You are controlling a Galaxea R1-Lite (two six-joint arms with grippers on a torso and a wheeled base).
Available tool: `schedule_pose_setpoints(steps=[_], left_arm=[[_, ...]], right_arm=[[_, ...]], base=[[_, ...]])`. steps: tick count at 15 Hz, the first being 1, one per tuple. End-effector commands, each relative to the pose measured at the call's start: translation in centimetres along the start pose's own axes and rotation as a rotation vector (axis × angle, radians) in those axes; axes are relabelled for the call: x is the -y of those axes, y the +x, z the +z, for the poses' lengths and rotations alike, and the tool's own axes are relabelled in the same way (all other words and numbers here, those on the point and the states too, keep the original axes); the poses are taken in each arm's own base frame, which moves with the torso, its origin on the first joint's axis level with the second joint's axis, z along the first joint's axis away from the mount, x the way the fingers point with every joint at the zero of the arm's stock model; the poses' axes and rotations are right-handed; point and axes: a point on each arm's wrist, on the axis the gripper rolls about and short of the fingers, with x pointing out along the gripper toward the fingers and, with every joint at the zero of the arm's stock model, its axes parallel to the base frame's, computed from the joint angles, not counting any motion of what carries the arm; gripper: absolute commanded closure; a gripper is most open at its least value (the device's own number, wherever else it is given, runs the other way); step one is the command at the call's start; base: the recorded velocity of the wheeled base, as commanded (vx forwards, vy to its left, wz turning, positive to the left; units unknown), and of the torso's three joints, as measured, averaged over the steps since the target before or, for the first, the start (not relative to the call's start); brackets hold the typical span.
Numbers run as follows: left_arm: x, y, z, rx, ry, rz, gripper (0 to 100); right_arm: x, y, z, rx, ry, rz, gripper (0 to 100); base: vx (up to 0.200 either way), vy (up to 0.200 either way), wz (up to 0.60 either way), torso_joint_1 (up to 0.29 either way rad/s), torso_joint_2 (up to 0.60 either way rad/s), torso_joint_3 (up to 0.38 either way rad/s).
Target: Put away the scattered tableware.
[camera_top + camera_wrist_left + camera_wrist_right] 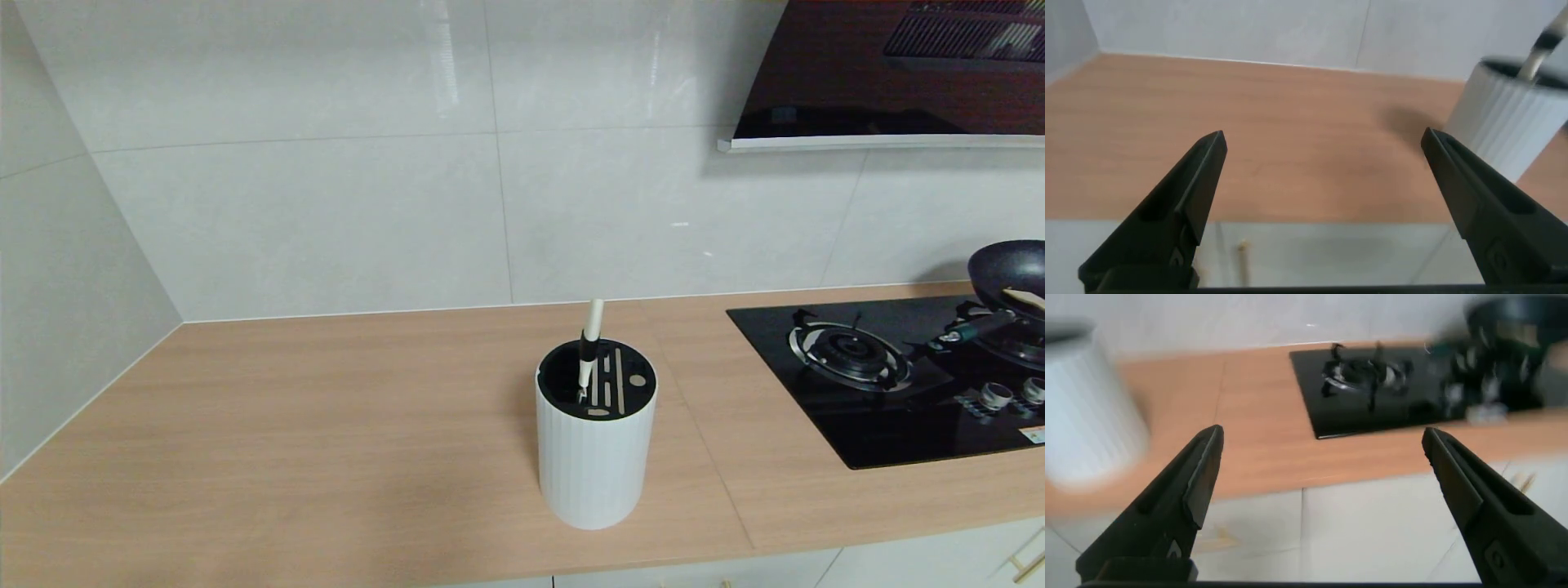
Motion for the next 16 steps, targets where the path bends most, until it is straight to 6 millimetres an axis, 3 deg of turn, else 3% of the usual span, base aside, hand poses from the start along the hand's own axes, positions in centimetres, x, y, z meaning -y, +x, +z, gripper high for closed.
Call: schedule_pose_setpoints(steps=[1, 5, 7, 9, 12, 16], left_arm=[[0.01, 0.01, 0.03, -0.001, 0.000, -0.002, 0], [-0.08, 0.03, -0.30, -0.024, 0.276, 0.009, 0], [-0.01, 0.04, -0.33, -0.029, 0.285, -0.025, 0], [-0.31, 0.00, -0.66, -0.065, 0.247, 0.080, 0], [-0.29, 0.01, -0.61, -0.055, 0.196, 0.076, 0], [-0.29, 0.01, -0.61, -0.055, 0.187, 0.078, 0]], right_arm=[[-0.13, 0.02, -0.43, -0.048, -0.057, 0.072, 0], [-0.13, 0.00, -0.42, -0.049, -0.032, 0.068, 0], [-0.02, 0.02, -0.38, -0.039, -0.030, 0.015, 0], [-0.03, 0.03, -0.39, -0.042, -0.050, 0.020, 0], [-0.21, 0.52, -0.28, -0.109, -0.071, 0.103, 0], [-0.21, 0.01, -0.39, -0.042, -0.084, 0.108, 0]], base=[[0.000, 0.000, 0.00, 0.000, 0.00, 0.000], [0.000, 0.000, 0.00, 0.000, 0.00, 0.000], [0.000, 0.000, 0.00, 0.000, 0.00, 0.000], [0.000, 0.000, 0.00, 0.000, 0.00, 0.000], [0.000, 0.000, 0.00, 0.000, 0.00, 0.000], [0.000, 0.000, 0.00, 0.000, 0.00, 0.000]])
